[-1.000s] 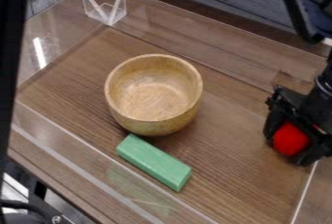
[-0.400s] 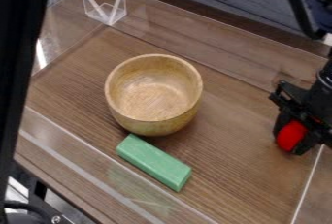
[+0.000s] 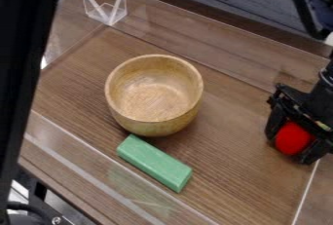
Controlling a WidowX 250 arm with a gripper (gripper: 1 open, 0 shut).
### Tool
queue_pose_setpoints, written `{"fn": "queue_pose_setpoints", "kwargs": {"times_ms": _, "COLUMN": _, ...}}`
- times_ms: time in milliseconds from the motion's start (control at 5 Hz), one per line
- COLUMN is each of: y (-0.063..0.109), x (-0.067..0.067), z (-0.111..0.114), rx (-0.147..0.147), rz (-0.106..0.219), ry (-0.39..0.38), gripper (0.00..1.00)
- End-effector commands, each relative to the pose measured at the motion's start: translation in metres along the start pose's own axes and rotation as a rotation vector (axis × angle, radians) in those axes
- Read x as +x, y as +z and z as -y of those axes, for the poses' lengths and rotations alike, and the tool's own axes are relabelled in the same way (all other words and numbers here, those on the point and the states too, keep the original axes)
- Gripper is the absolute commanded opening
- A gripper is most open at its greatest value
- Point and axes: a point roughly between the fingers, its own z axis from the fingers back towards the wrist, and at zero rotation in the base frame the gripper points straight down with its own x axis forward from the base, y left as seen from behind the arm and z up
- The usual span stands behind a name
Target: Move the red object to the left side of the table
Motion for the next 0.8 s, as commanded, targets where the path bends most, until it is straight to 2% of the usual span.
{"fn": "queue_pose_setpoints", "kwargs": {"times_ms": 0, "y": 0.009, "x": 0.006, "z": -0.016, "rx": -0.014, "rz": 0.034, "ry": -0.013, "gripper": 1.0}}
{"fn": "queue_pose_setpoints", "kwargs": {"times_ms": 200, "y": 0.006, "x": 0.008, "z": -0.036, "rx": -0.015, "rz": 0.024, "ry": -0.029, "gripper": 0.0}}
{"fn": "queue_pose_setpoints", "kwargs": {"times_ms": 600, "y": 0.056, "x": -0.008, "z": -0.073, "rx": 0.015, "rz": 0.111, "ry": 0.074, "gripper": 0.0}}
